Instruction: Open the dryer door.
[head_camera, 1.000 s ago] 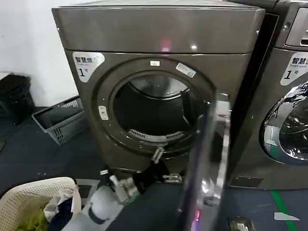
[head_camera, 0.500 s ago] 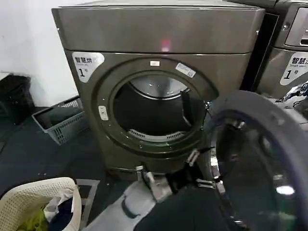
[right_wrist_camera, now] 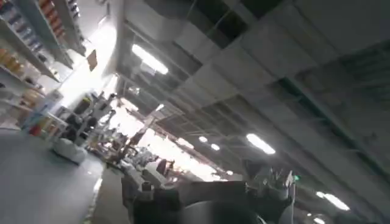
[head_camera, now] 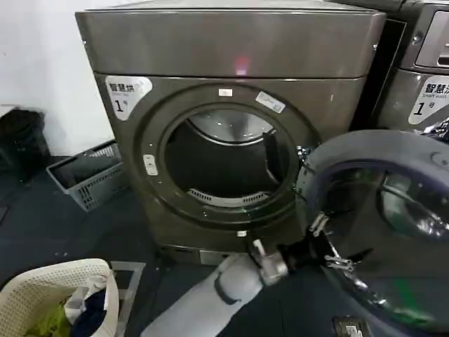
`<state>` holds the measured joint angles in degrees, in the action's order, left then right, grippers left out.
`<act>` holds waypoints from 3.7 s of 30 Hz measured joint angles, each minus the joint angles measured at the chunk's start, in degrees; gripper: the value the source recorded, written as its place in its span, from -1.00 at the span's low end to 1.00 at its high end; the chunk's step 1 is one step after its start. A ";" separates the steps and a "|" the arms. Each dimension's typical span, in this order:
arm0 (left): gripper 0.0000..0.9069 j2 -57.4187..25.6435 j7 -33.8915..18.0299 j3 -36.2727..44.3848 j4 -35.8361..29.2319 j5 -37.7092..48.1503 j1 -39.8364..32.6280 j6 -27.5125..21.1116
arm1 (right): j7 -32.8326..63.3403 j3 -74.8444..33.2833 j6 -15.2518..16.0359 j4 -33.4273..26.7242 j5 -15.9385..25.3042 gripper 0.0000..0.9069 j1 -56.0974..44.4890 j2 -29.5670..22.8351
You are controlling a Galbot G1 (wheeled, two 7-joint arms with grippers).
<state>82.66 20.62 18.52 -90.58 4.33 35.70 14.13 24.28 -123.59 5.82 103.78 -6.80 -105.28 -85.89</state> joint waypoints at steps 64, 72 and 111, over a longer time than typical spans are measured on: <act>1.00 -42.59 -25.76 -45.07 -44.13 30.89 46.12 -42.17 | -2.25 5.74 -4.89 -3.28 -1.19 1.00 3.40 3.06; 1.00 -42.93 -50.21 -58.85 -43.82 58.24 52.98 -56.41 | -3.22 6.67 -7.69 -4.33 -1.39 1.00 3.75 3.09; 1.00 -51.14 -87.11 -66.54 -23.49 112.72 55.53 -56.32 | -5.84 7.69 -13.22 -5.92 -2.09 1.00 3.77 2.54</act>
<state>31.52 -66.49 -48.02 -114.07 117.05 91.23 -42.19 18.44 -115.90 -7.40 97.86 -8.89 -101.51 -83.35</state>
